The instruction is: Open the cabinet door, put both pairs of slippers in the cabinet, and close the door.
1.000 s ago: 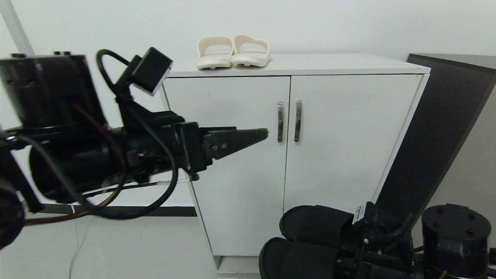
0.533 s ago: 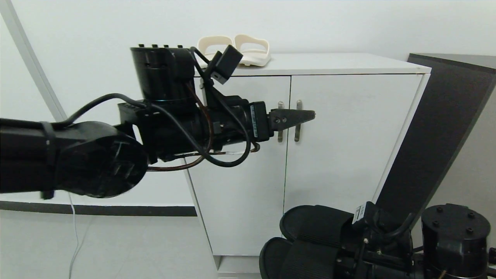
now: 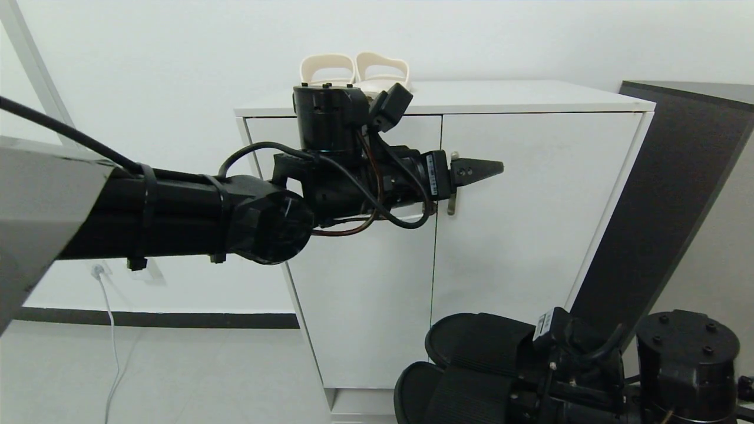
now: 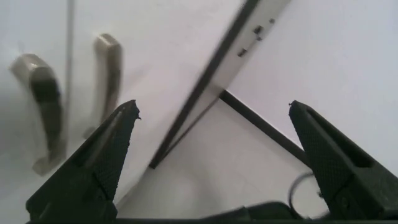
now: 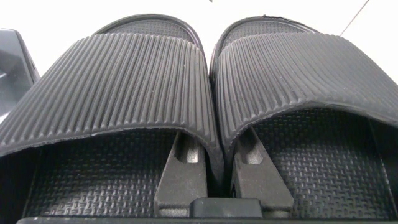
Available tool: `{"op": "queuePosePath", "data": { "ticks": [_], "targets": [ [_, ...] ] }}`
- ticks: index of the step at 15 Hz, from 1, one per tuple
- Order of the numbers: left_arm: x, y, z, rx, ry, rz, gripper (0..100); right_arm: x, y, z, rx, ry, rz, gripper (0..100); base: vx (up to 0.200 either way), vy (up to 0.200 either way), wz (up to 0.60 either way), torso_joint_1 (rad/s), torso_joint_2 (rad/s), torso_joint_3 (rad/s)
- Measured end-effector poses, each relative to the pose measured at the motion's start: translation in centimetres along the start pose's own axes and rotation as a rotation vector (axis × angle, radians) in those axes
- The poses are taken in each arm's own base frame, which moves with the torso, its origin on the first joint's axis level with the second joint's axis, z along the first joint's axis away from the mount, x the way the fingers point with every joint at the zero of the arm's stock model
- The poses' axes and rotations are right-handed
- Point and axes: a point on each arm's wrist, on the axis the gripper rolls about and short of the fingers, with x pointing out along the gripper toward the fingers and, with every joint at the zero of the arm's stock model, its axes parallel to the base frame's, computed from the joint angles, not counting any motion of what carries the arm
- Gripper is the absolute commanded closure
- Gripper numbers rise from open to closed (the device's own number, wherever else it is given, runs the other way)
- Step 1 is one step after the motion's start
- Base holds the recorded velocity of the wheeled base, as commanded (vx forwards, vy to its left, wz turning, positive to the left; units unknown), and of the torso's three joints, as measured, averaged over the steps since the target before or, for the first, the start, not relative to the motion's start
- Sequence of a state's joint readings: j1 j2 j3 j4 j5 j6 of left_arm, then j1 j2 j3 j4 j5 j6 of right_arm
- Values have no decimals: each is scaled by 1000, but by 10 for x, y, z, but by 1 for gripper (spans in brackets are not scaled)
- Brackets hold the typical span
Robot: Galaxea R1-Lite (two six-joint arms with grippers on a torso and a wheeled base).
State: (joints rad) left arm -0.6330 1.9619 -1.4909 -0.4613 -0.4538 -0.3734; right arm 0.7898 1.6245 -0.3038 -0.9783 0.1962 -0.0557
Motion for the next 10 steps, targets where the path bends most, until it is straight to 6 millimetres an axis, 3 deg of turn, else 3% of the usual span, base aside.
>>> {"op": "queuePosePath", "data": {
  "ticks": [10],
  "targets": [
    [12,14,-3,-10,-12,102,0,0,0,-2,2,8,0,100,0,0,0,0,0,0]
  ]
}}
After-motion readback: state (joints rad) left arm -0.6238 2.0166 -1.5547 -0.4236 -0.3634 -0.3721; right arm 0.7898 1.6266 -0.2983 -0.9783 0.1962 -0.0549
